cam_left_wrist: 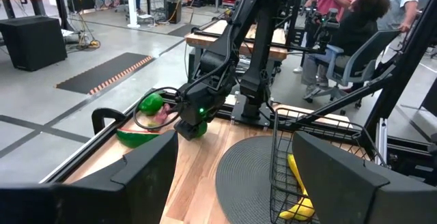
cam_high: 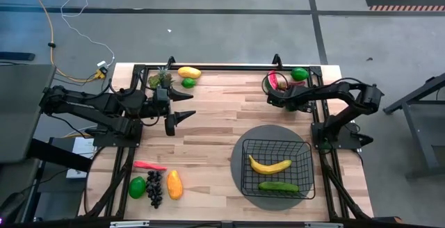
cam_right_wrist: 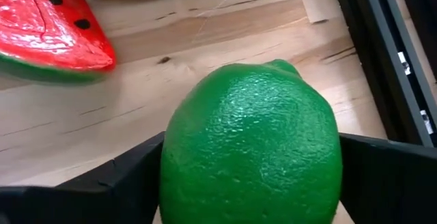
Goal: Build produce basket
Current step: Put the green lime into the black basket
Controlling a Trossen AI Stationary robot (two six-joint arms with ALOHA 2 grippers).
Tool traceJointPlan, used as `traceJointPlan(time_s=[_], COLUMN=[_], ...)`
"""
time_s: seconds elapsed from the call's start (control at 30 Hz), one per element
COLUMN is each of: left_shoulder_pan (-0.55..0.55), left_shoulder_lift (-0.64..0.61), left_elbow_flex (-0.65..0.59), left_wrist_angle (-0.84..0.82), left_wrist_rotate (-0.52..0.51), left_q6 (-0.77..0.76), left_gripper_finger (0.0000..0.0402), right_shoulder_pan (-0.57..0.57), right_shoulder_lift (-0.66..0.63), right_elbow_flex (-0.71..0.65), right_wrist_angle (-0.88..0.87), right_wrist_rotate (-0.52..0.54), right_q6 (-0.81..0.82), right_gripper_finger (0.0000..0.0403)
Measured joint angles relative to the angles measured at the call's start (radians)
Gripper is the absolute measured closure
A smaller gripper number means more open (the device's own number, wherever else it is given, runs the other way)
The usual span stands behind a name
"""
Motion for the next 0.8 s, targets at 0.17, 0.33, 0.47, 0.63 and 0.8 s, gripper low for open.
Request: traceJointPlan(time_s=[0.17,0.33,0.47,0.63,0.8], left_shoulder_pan=[0.000,0.000,0.000,0.000,0.000], left_shoulder_lift=[0.000,0.000,0.000,0.000,0.000], left_elbow_flex=[0.000,0.000,0.000,0.000,0.000], left_wrist_angle=[0.000,0.000,-0.001,-0.002,-0.002], left_wrist_rotate=[0.000,0.000,0.000,-0.001,-0.002], left_q6=[0.000,0.000,-0.019,-0.046,-0.097], left_gripper_finger=[0.0124,0.0124,0.0124,0.0124,0.0124], right_shoulder_pan=[0.000,0.017,0.071,0.166,0.273], right_shoulder_lift=[-0.008,-0.113,-0.281,-0.531,-0.694], right_elbow_flex=[0.000,0.026,0.057,0.076,0.078], right_wrist_angle=[-0.006,-0.066,-0.066,0.023,0.196], right_wrist_rotate=[-0.008,0.025,0.045,-0.094,-0.272], right_q6=[-0.063,-0.253,-0.515,-0.789,-0.913], right_gripper_finger=[0.0102,0.0102,0.0102,0.0102,0.0102])
